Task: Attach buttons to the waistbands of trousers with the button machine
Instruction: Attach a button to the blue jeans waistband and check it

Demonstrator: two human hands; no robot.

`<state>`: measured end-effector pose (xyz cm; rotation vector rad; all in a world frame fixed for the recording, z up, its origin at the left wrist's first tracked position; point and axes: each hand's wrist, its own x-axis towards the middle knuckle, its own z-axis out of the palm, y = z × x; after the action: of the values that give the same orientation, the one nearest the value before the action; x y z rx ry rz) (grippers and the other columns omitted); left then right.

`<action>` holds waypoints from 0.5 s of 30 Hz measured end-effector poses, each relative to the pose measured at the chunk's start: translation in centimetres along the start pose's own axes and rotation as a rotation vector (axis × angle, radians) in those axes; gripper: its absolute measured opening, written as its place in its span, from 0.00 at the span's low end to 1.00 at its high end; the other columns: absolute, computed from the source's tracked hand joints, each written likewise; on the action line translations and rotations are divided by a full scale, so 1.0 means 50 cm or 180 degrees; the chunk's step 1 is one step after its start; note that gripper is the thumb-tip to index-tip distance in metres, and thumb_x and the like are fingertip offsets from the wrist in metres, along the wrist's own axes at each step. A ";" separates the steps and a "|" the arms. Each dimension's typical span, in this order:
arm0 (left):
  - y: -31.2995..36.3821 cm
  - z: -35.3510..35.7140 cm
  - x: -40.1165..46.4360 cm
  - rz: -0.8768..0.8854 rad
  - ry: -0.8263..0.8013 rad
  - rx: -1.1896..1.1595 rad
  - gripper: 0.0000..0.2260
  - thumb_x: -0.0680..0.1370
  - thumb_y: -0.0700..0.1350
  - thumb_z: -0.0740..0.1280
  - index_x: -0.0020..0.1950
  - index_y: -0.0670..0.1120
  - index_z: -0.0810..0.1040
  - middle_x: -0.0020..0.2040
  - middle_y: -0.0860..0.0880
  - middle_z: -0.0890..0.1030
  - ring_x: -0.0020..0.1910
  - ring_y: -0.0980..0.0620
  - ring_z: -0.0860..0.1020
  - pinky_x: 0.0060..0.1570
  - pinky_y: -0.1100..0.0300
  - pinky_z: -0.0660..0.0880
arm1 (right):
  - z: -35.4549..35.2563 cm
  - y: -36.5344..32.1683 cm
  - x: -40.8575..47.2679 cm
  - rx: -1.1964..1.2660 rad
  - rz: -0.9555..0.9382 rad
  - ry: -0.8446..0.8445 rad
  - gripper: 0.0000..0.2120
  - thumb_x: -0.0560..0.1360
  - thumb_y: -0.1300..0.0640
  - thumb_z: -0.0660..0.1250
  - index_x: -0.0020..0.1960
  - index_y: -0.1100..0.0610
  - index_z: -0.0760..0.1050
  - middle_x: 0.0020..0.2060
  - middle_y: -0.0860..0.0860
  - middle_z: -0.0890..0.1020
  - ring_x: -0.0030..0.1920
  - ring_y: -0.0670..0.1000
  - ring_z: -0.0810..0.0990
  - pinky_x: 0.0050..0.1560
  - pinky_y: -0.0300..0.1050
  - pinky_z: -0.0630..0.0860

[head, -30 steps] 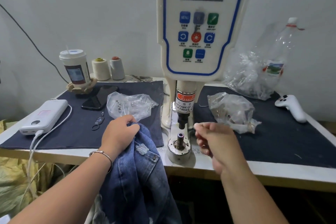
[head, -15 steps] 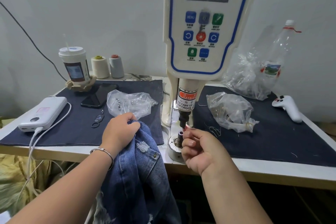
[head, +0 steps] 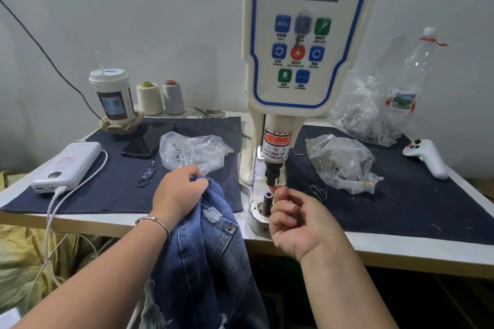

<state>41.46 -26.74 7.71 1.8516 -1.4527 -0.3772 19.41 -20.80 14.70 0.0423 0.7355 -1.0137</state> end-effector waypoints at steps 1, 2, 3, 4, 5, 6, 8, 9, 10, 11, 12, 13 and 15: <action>0.000 0.000 -0.001 -0.0003 0.0003 -0.0006 0.06 0.73 0.43 0.65 0.36 0.48 0.76 0.33 0.52 0.79 0.38 0.49 0.76 0.36 0.58 0.69 | 0.000 0.001 -0.001 0.0014 -0.0002 -0.0020 0.05 0.75 0.65 0.62 0.40 0.64 0.71 0.21 0.51 0.75 0.14 0.44 0.64 0.14 0.30 0.55; 0.000 0.000 -0.001 -0.0009 0.0007 -0.0012 0.06 0.73 0.43 0.65 0.36 0.49 0.76 0.33 0.52 0.79 0.38 0.50 0.76 0.36 0.58 0.69 | 0.000 0.002 -0.002 0.0011 -0.0010 -0.0041 0.05 0.75 0.66 0.62 0.40 0.63 0.71 0.21 0.51 0.74 0.14 0.43 0.63 0.14 0.30 0.55; 0.000 0.000 -0.002 -0.0018 0.0009 -0.0020 0.06 0.73 0.43 0.65 0.36 0.49 0.76 0.33 0.52 0.79 0.38 0.50 0.76 0.36 0.58 0.69 | 0.000 0.002 -0.003 0.0006 -0.0020 -0.0063 0.05 0.75 0.66 0.62 0.40 0.63 0.71 0.21 0.50 0.73 0.14 0.43 0.63 0.14 0.31 0.55; 0.000 0.000 -0.002 -0.0027 0.0011 -0.0025 0.06 0.72 0.43 0.65 0.35 0.49 0.76 0.33 0.52 0.79 0.38 0.51 0.76 0.35 0.59 0.69 | -0.001 0.003 -0.003 -0.0003 -0.0034 -0.0089 0.05 0.74 0.66 0.62 0.39 0.63 0.71 0.20 0.49 0.71 0.14 0.43 0.63 0.14 0.31 0.55; 0.000 0.000 -0.001 -0.0039 0.0008 -0.0026 0.06 0.72 0.43 0.65 0.35 0.49 0.76 0.32 0.52 0.78 0.38 0.51 0.76 0.35 0.59 0.69 | -0.001 0.004 -0.003 -0.0005 -0.0054 -0.0112 0.05 0.73 0.66 0.62 0.38 0.63 0.71 0.21 0.49 0.70 0.14 0.43 0.63 0.14 0.31 0.54; 0.000 0.000 -0.001 -0.0053 0.0001 -0.0025 0.06 0.72 0.43 0.65 0.35 0.49 0.76 0.32 0.52 0.78 0.38 0.51 0.76 0.35 0.59 0.69 | -0.001 0.005 -0.004 0.0003 -0.0084 -0.0131 0.05 0.72 0.66 0.62 0.38 0.63 0.71 0.21 0.48 0.69 0.14 0.43 0.62 0.14 0.31 0.54; 0.000 -0.001 -0.001 -0.0070 -0.0017 -0.0048 0.06 0.72 0.43 0.65 0.35 0.50 0.76 0.32 0.52 0.78 0.38 0.51 0.76 0.35 0.58 0.69 | -0.002 0.010 -0.007 0.0036 -0.0189 -0.0181 0.02 0.69 0.66 0.63 0.38 0.62 0.70 0.21 0.48 0.68 0.15 0.44 0.62 0.15 0.31 0.54; 0.000 -0.001 -0.002 -0.0078 -0.0024 -0.0073 0.06 0.72 0.43 0.65 0.35 0.50 0.76 0.32 0.52 0.78 0.38 0.51 0.76 0.35 0.58 0.69 | -0.004 0.014 -0.010 0.0054 -0.0255 -0.0209 0.02 0.67 0.65 0.63 0.39 0.62 0.71 0.22 0.48 0.68 0.15 0.44 0.62 0.16 0.31 0.54; 0.000 -0.002 -0.003 -0.0086 -0.0033 -0.0097 0.06 0.72 0.44 0.65 0.35 0.50 0.76 0.32 0.52 0.78 0.37 0.51 0.76 0.35 0.58 0.69 | -0.007 0.021 -0.013 0.0066 -0.0333 -0.0233 0.03 0.67 0.64 0.63 0.41 0.62 0.71 0.22 0.48 0.69 0.15 0.44 0.62 0.16 0.31 0.54; 0.000 -0.003 -0.003 -0.0086 -0.0045 -0.0112 0.06 0.72 0.44 0.65 0.35 0.50 0.76 0.32 0.52 0.78 0.38 0.51 0.76 0.35 0.58 0.69 | -0.011 0.029 -0.015 0.0069 -0.0437 -0.0244 0.05 0.67 0.63 0.64 0.42 0.64 0.73 0.23 0.49 0.69 0.16 0.44 0.62 0.17 0.31 0.54; 0.001 -0.003 -0.004 -0.0079 -0.0062 -0.0119 0.06 0.72 0.44 0.64 0.35 0.50 0.75 0.32 0.52 0.78 0.38 0.50 0.76 0.35 0.58 0.69 | -0.017 0.039 -0.018 0.0060 -0.0565 -0.0223 0.08 0.67 0.62 0.64 0.45 0.65 0.75 0.24 0.49 0.70 0.17 0.44 0.62 0.17 0.31 0.55; 0.001 -0.004 -0.004 -0.0073 -0.0078 -0.0129 0.05 0.72 0.44 0.64 0.35 0.49 0.75 0.32 0.52 0.78 0.38 0.50 0.76 0.35 0.58 0.70 | -0.022 0.052 -0.020 0.0007 -0.0711 -0.0178 0.11 0.67 0.61 0.64 0.47 0.66 0.77 0.25 0.50 0.72 0.17 0.44 0.62 0.17 0.31 0.55; 0.001 -0.006 -0.006 -0.0087 -0.0108 -0.0191 0.05 0.71 0.45 0.64 0.36 0.49 0.75 0.33 0.52 0.78 0.38 0.50 0.77 0.36 0.57 0.70 | -0.025 0.085 -0.023 -0.0315 -0.0986 -0.0064 0.14 0.65 0.61 0.66 0.49 0.64 0.79 0.25 0.52 0.73 0.17 0.45 0.62 0.16 0.32 0.55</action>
<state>41.51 -26.38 7.89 1.8268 -1.4246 -0.4630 21.70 -17.17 13.16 -0.1722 0.7879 -1.2685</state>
